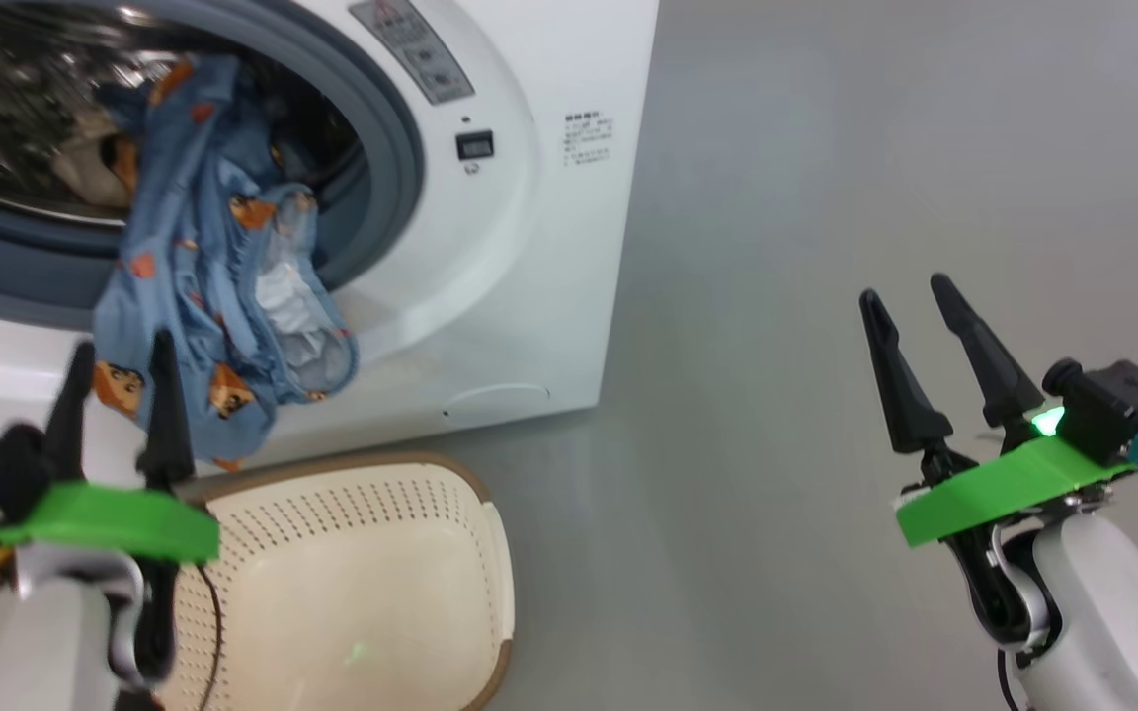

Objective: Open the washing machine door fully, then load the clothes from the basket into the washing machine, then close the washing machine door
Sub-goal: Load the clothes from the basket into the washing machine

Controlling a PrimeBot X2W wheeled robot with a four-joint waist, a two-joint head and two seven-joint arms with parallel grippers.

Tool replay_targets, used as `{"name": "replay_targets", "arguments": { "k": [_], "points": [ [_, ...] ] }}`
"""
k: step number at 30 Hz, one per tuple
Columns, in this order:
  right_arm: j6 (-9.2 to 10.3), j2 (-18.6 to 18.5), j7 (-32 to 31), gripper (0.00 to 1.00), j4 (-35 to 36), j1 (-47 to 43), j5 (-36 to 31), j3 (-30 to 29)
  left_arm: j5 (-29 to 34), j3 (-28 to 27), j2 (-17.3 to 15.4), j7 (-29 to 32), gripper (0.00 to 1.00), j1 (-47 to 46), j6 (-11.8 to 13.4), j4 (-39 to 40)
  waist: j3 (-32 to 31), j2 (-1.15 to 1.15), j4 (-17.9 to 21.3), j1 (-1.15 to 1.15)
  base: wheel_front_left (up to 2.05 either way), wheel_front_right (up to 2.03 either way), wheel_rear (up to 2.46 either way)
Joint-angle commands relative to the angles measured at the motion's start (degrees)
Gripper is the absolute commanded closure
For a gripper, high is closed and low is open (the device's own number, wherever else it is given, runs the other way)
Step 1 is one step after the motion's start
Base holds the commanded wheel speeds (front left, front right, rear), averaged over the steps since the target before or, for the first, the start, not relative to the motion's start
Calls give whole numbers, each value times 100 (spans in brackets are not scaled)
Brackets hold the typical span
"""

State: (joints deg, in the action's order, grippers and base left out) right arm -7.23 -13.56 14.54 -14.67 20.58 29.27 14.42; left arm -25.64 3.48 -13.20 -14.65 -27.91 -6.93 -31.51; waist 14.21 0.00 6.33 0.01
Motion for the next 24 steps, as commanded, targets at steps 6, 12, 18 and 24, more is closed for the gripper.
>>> {"name": "replay_targets", "arguments": {
  "k": [6, 12, 18, 24],
  "points": [
    [-25, -104, 46, 0, 78, -341, 93, -3, 273, -370, 9, -34, 0, 781, 7, 703, -612, 0, -246, -1, 0, 0, 0],
    [-25, -150, 46, 0, 117, -476, 90, -47, 389, -598, 133, -34, 0, 1353, -5, 1095, -772, 0, -301, -1, 0, 0, 0],
    [-25, -169, 46, 0, 160, -550, 75, -90, 499, -686, 237, -35, 0, 1552, -9, 1289, -797, 0, -366, -1, 0, 0, 0],
    [-25, -164, 46, 0, 167, -561, 72, -96, 573, -701, 318, -35, 0, 1573, -19, 1363, -791, 0, -412, -1, 0, 0, 0]
  ]
}}
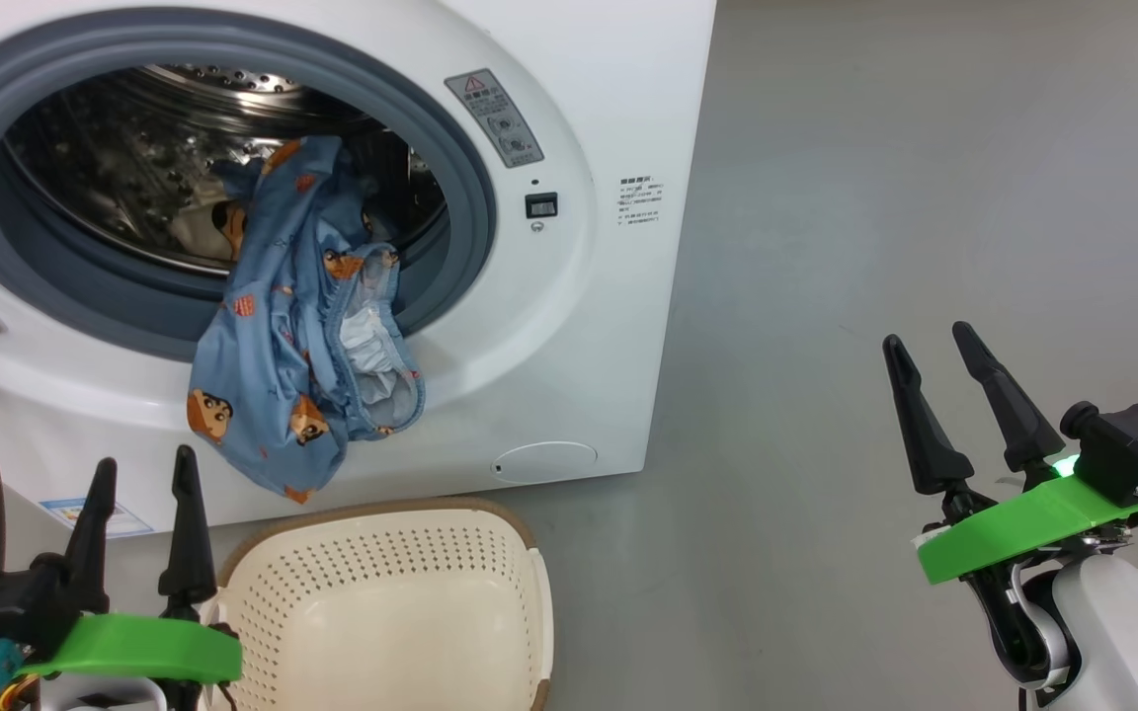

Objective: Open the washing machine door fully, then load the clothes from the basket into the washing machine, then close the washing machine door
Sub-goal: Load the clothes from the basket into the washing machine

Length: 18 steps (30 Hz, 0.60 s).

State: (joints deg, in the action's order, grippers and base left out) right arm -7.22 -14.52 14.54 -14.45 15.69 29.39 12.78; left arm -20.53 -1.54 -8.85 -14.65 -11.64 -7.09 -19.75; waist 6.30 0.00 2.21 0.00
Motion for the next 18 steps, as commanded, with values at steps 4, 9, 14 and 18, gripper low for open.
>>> {"name": "replay_targets", "arguments": {
  "k": [4, 9, 14, 18],
  "points": [
    [-26, -69, 46, 0, 129, -65, 55, 76, 98, -190, -86, -35, 0, -62, -9, 186, -1, 0, -5, 0, 0, 0, 0],
    [-26, -82, 46, 0, 111, -54, 49, 75, 142, -191, -55, -35, 0, -58, -15, 180, -12, 0, 7, 0, 0, 0, 0],
    [-26, -85, 46, 0, 104, -42, 47, 79, 180, -189, -33, -35, 0, -60, -22, 178, -19, 0, 16, 0, 0, 0, 0],
    [-26, -89, 46, 0, 104, -34, 49, 91, 192, -185, -14, -35, 0, -56, -26, 166, -6, 0, 17, 0, 0, 0, 0]
  ]
}}
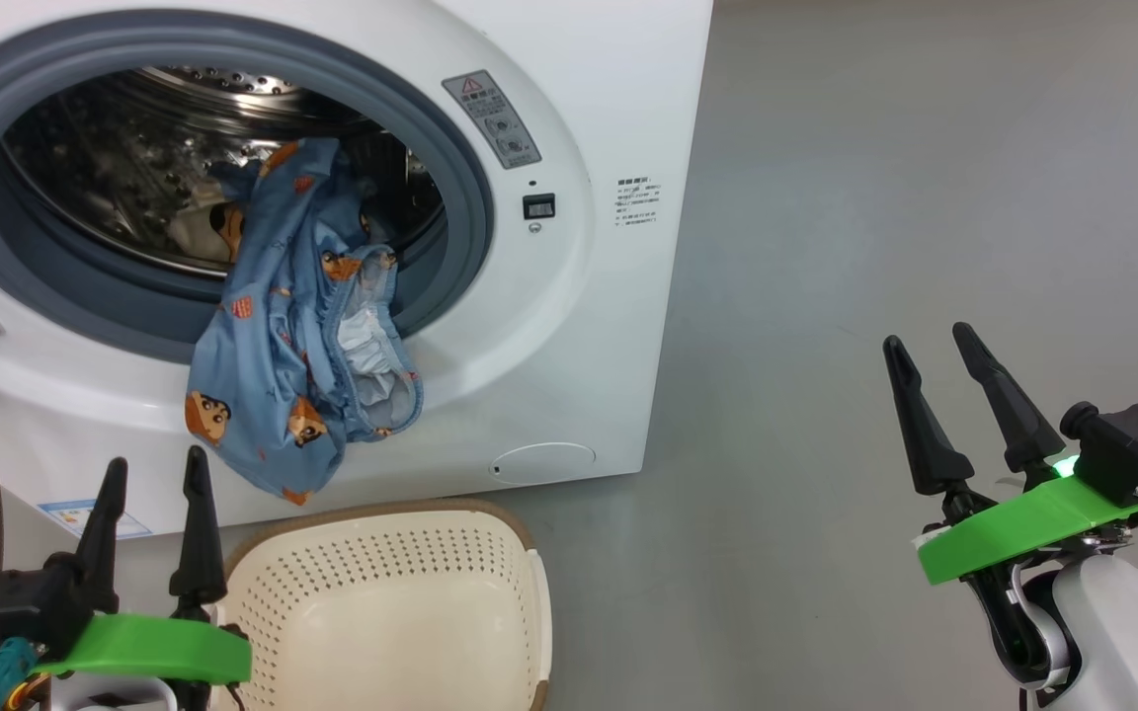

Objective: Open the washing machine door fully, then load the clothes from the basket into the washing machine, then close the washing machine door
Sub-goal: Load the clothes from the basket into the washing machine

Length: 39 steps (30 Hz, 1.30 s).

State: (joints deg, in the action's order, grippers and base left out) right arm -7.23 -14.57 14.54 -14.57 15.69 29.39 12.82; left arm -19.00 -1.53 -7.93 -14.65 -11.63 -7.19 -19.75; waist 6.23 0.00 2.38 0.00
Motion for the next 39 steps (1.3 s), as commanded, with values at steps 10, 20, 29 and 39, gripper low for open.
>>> {"name": "replay_targets", "arguments": {
  "k": [10, 20, 29, 39],
  "points": [
    [-25, -106, 46, 0, 103, -20, 53, 153, 49, -169, -105, -35, 0, -81, -22, 100, 16, 0, 9, 0, 0, 0, 0],
    [-25, -138, 46, 0, 122, 1, 63, 194, -15, -57, -110, -35, 0, -158, -26, -131, 108, 0, 32, 0, 0, 0, 0],
    [-25, -154, 46, 0, 164, 105, 52, 218, -195, 56, -145, 265, 0, -633, -27, -884, 503, 0, 84, 0, 0, 0, 0],
    [-25, -119, 46, 0, 268, 370, -3, 187, -709, 392, -290, 533, 0, -1711, -29, -2173, 1242, 0, 223, 0, 0, 0, 0]
  ]
}}
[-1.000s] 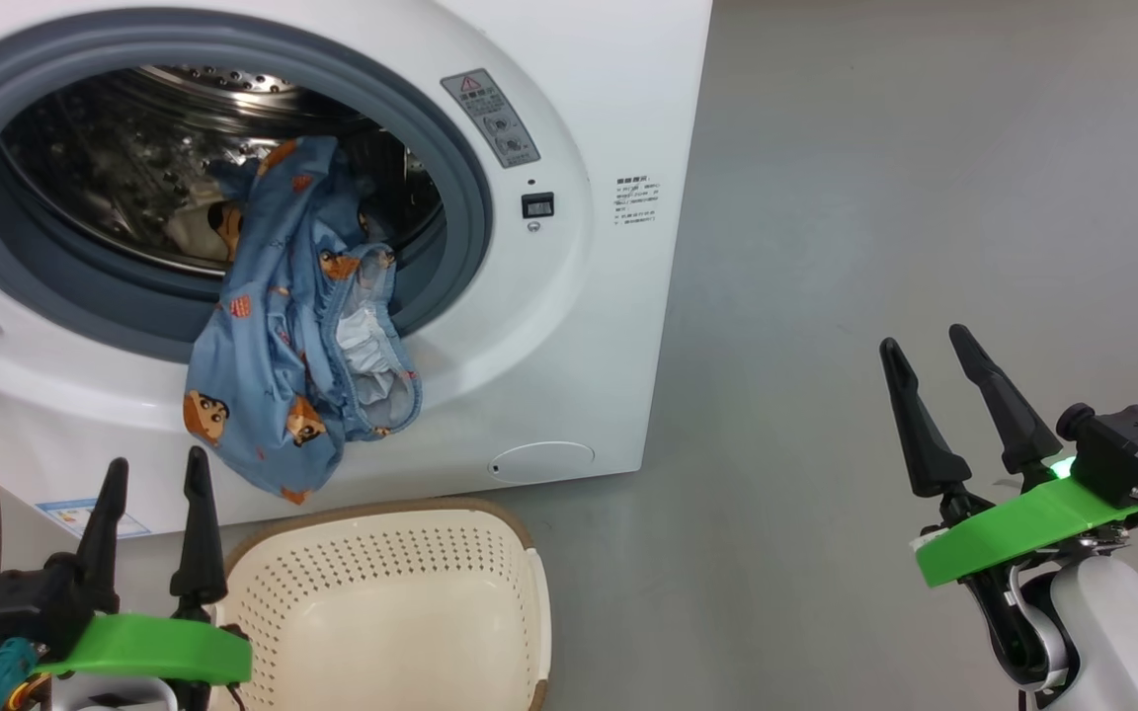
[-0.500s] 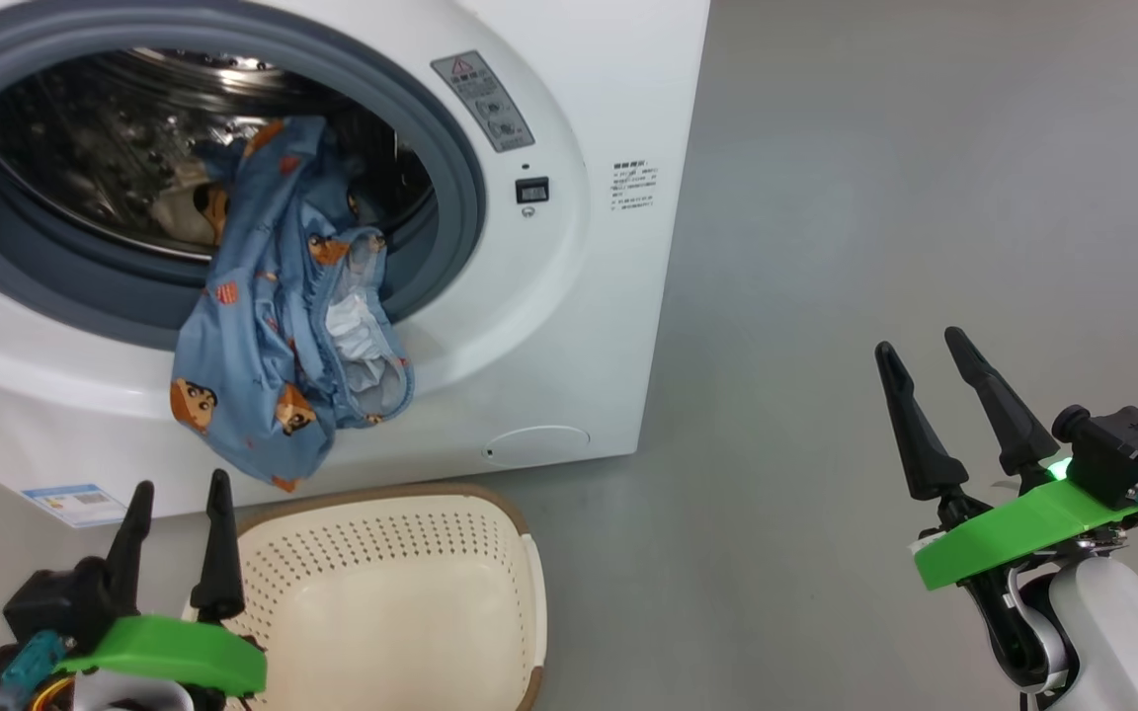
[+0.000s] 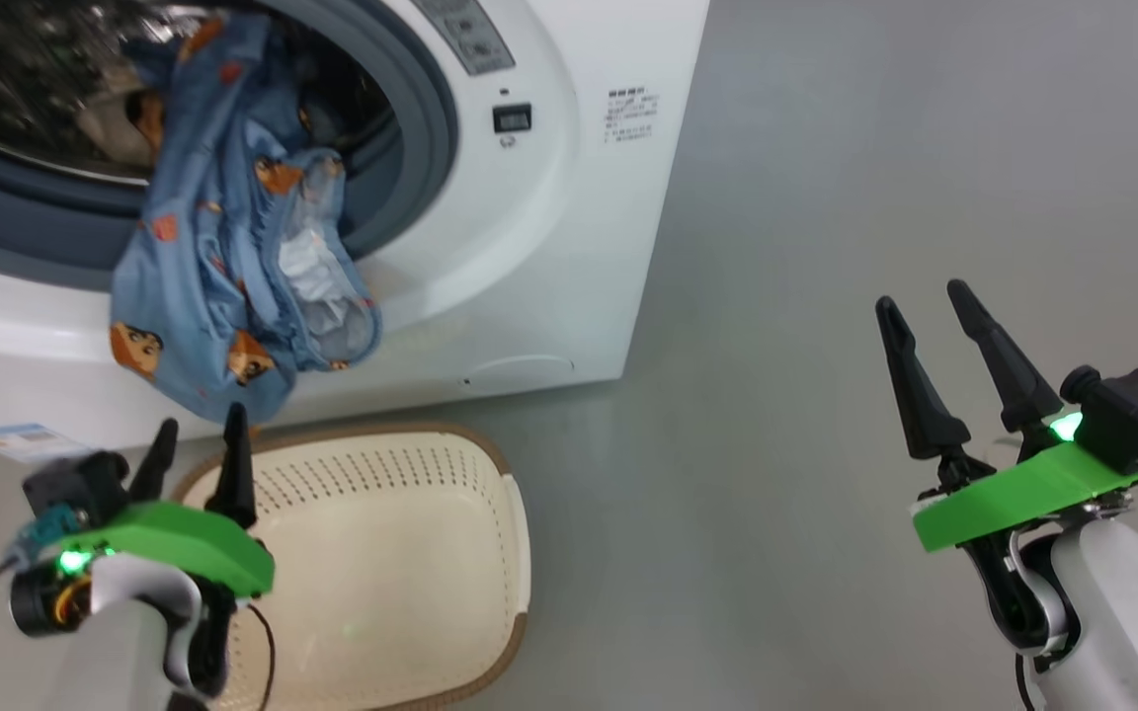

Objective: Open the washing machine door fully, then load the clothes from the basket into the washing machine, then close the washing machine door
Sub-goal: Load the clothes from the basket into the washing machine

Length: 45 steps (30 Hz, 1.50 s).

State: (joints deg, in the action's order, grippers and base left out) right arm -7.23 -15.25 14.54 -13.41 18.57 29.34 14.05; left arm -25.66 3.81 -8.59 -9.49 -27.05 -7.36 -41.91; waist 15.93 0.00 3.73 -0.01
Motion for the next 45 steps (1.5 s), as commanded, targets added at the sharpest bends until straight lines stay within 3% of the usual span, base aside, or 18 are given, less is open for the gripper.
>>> {"name": "replay_targets", "arguments": {
  "k": [1, 9, 23, 33, 45],
  "points": [
    [-25, -41, 46, 0, 166, 113, -4, 62, -83, -111, -260, 16, 0, -286, -12, -102, 348, 0, 112, 1, 0, 0, 0],
    [-25, 26, 46, 0, 261, 342, -60, 19, -497, 272, -526, -70, 0, -1127, -13, -1016, 908, 0, 342, 1, 0, 0, 0],
    [-25, 113, 46, 0, 357, 557, -132, -40, -1316, 1238, -874, -210, 0, -2100, -13, -1590, 1502, 0, 567, 1, 0, 0, 0],
    [-25, 91, 46, 0, 396, 671, -161, -33, -1686, 1497, -1095, -328, 0, -2697, -13, -2004, 1756, 0, 611, 1, 0, 0, 0],
    [-25, 83, 46, 0, 381, 722, -173, -35, -1623, 1493, -1216, -546, 0, -3181, -7, -2158, 1873, 0, 663, 1, 0, 0, 0]
  ]
}}
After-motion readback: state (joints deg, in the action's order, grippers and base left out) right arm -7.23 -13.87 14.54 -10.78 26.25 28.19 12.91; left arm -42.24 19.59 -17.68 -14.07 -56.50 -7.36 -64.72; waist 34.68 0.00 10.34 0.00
